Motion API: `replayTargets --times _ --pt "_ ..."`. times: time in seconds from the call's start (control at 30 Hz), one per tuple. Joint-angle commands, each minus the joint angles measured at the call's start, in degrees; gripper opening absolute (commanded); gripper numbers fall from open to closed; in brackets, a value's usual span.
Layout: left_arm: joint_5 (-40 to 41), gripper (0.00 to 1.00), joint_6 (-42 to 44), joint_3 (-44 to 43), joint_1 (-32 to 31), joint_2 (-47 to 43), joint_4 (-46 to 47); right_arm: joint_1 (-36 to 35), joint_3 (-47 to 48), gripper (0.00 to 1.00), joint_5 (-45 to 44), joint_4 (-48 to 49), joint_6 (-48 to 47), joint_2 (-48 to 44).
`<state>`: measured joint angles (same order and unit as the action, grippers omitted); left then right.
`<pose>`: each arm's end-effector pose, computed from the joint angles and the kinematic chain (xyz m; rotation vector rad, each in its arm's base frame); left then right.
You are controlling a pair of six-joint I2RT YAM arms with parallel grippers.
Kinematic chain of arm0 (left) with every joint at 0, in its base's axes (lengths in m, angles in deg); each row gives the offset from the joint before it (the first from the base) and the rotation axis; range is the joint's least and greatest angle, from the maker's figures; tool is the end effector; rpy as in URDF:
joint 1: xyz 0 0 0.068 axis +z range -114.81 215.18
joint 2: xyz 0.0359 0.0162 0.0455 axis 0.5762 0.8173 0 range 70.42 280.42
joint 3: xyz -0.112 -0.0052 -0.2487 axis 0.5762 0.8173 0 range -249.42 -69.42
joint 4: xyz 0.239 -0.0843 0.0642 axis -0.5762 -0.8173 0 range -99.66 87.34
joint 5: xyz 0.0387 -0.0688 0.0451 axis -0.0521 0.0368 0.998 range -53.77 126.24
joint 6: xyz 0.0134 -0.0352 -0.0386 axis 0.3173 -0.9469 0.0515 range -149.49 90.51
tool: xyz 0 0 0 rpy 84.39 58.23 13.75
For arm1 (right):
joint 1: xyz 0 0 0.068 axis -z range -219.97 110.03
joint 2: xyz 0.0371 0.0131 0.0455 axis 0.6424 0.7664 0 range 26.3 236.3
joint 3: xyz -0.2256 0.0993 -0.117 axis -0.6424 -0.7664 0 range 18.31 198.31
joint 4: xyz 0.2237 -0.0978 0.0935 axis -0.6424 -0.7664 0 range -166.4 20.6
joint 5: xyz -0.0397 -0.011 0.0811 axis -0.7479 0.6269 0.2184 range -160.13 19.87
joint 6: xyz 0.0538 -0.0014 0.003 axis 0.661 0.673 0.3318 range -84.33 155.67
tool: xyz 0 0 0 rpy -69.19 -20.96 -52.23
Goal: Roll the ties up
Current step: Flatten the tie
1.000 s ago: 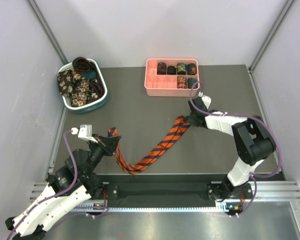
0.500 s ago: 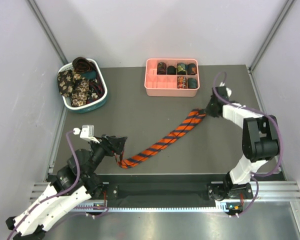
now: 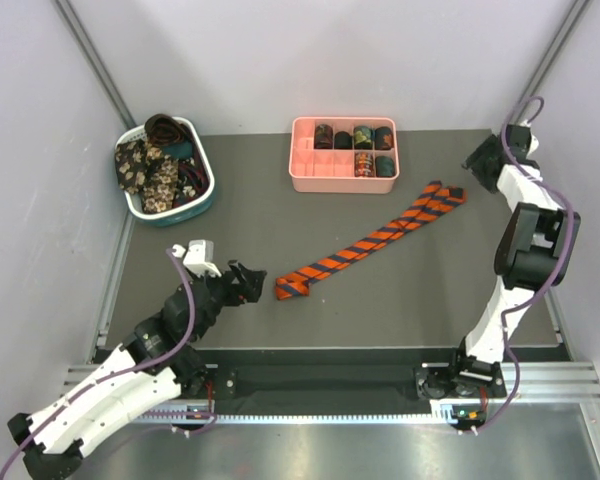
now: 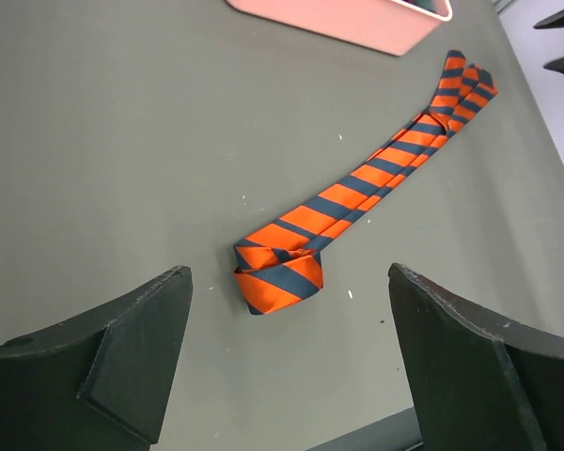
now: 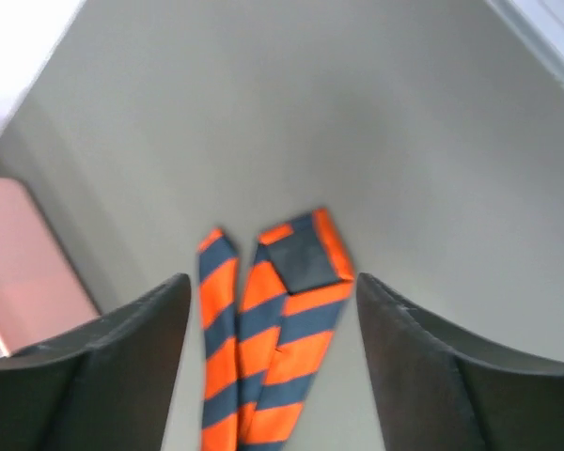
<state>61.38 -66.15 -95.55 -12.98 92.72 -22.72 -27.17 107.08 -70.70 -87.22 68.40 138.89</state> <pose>0.0901 -0.0780 0.2602 -0.1226 1.8696 -0.6311 0.4404 -0.1006 0.2404 0.8960 2.1219 0.1676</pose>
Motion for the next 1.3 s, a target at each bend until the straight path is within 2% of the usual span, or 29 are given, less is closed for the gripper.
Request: replayTargets --times 0.0,0.07,0.2,0.33,0.43,0.5,0.53,0.63,0.67,0.73,0.87,0.9,1.0,1.27 --pt "0.26 0.90 0.46 -0.94 -0.09 1.07 4.41 0.56 1.60 0.72 -1.26 -4.67 -0.65 -0.53" --pt "-0.97 0.90 0.10 -0.68 -0.18 1.77 5.11 0.48 -1.74 0.75 -1.71 -2.23 -1.00 -4.30" --pt "-5.45 0.88 -0.34 -1.20 -0.18 7.12 6.60 -1.36 -11.67 0.64 -1.36 1.91 -1.44 -10.46" --pt "-10.46 0.86 1.33 -4.10 -0.18 14.68 7.31 -5.58 -14.15 0.57 -4.07 1.39 -2.58 -12.05" --pt "-11.43 0.86 1.68 -7.35 -0.18 20.31 5.82 -8.31 -13.02 0.55 -4.87 -0.28 -1.71 -9.52" --pt "-12.14 0.86 2.12 -8.76 -0.09 22.87 5.64 -9.36 -11.09 0.61 -4.78 -1.42 -1.36 -7.14" --pt "-12.14 0.86 2.73 -8.85 -0.18 23.22 5.73 -9.63 -10.12 0.68 -5.22 -2.38 -1.18 -6.34" --pt "-11.26 0.86 3.61 -8.50 -0.18 23.40 6.52 -11.47 -5.73 0.76 -7.75 -6.77 -0.91 -2.74" --pt "-10.91 0.86 3.79 -8.06 -0.18 23.05 6.78 -12.09 -4.50 0.86 -9.51 -8.09 -0.65 -1.86" --pt "-10.03 0.86 4.14 -7.62 -0.18 22.52 7.48 -12.36 -1.33 0.86 -11.37 -10.74 -0.12 0.42" --pt "-9.68 0.86 4.67 -7.18 -0.18 22.08 8.01 -14.29 -0.44 0.74 -10.67 -9.34 1.54 1.92" --pt "-9.85 0.86 4.93 -7.18 -0.18 21.99 8.10 -14.29 -0.27 0.64 -10.41 -8.81 1.89 2.36" --pt "-9.77 0.86 5.29 -6.92 -0.18 21.55 8.01 -14.73 0.35 0.47 -9.09 -6.97 2.51 3.68" --pt "-8.62 0.85 7.13 -5.77 -0.18 19.44 7.93 -16.05 3.34 0.46 -10.58 -7.67 4.36 8.16"
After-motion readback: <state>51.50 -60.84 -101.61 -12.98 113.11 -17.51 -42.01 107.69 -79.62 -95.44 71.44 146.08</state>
